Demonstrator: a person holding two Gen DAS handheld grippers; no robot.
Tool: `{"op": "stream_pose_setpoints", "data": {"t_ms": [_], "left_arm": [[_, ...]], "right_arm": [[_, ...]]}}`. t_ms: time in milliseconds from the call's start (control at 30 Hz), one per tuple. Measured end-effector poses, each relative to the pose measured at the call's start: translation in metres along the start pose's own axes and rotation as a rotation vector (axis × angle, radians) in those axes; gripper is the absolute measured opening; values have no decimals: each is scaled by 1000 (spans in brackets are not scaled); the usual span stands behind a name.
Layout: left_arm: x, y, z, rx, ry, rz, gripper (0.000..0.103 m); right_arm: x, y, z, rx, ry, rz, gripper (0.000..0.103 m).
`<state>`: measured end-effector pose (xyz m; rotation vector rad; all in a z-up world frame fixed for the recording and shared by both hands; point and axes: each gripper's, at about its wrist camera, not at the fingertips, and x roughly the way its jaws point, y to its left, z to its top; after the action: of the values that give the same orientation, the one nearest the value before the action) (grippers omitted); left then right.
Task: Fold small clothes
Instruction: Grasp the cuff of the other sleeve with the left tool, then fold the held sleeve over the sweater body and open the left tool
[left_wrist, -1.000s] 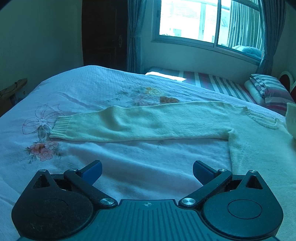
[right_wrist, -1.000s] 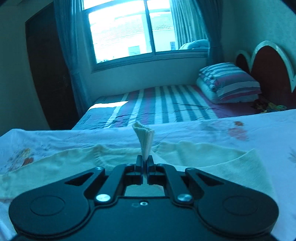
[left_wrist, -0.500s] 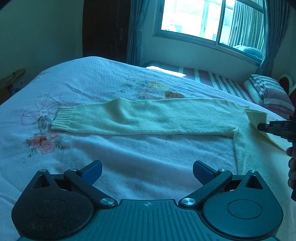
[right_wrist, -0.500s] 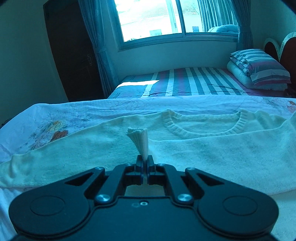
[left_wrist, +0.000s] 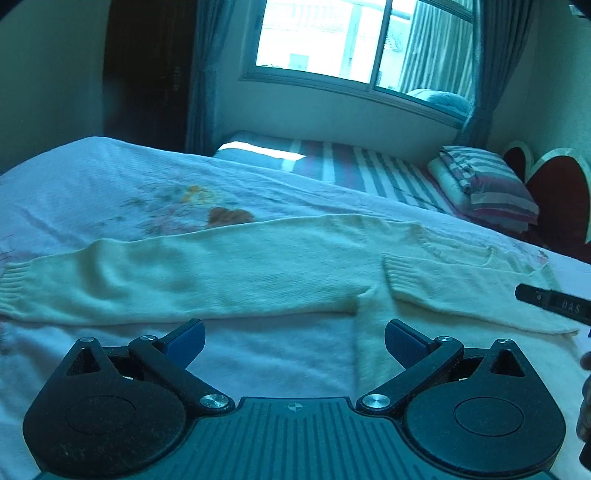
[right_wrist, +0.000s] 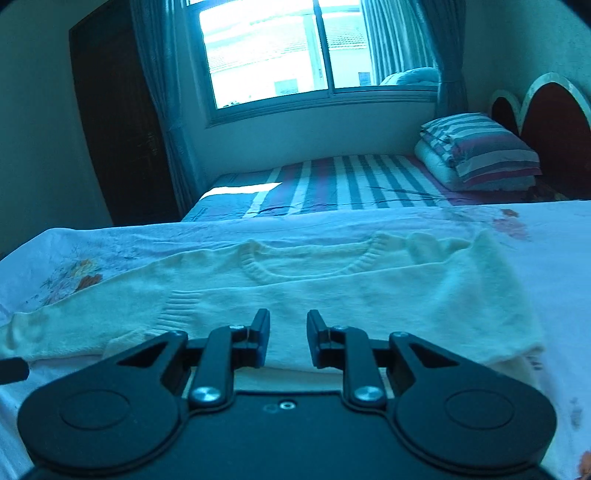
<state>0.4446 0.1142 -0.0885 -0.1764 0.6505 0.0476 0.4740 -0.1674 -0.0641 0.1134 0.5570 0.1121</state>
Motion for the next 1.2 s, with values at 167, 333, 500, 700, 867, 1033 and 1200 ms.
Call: {"op": "stream_pose_setpoints", "data": {"t_ms": [167, 333, 500, 700, 867, 1033, 1200], "left_arm": [[41, -53, 12, -32, 47, -176, 39], [92, -78, 6, -193, 167, -293, 39], [126, -88, 3, -286, 196, -329, 39], [139, -101, 17, -213, 145, -310, 2], [124, -99, 28, -135, 86, -290, 2], [129, -71, 28, -117, 117, -256, 2], [131, -72, 20, -47, 124, -242, 2]], "right_arm": [[-28, -51, -6, 25, -17, -102, 22], [-40, -101, -17, 79, -1, -178, 24], [-48, -139, -23, 129, -4, -209, 25], [-52, -164, -21, 161, -13, -223, 25], [-52, -172, -18, 172, -23, -210, 25], [-43, -167, -18, 157, -7, -174, 25], [-23, -160, -18, 120, 26, -157, 24]]}}
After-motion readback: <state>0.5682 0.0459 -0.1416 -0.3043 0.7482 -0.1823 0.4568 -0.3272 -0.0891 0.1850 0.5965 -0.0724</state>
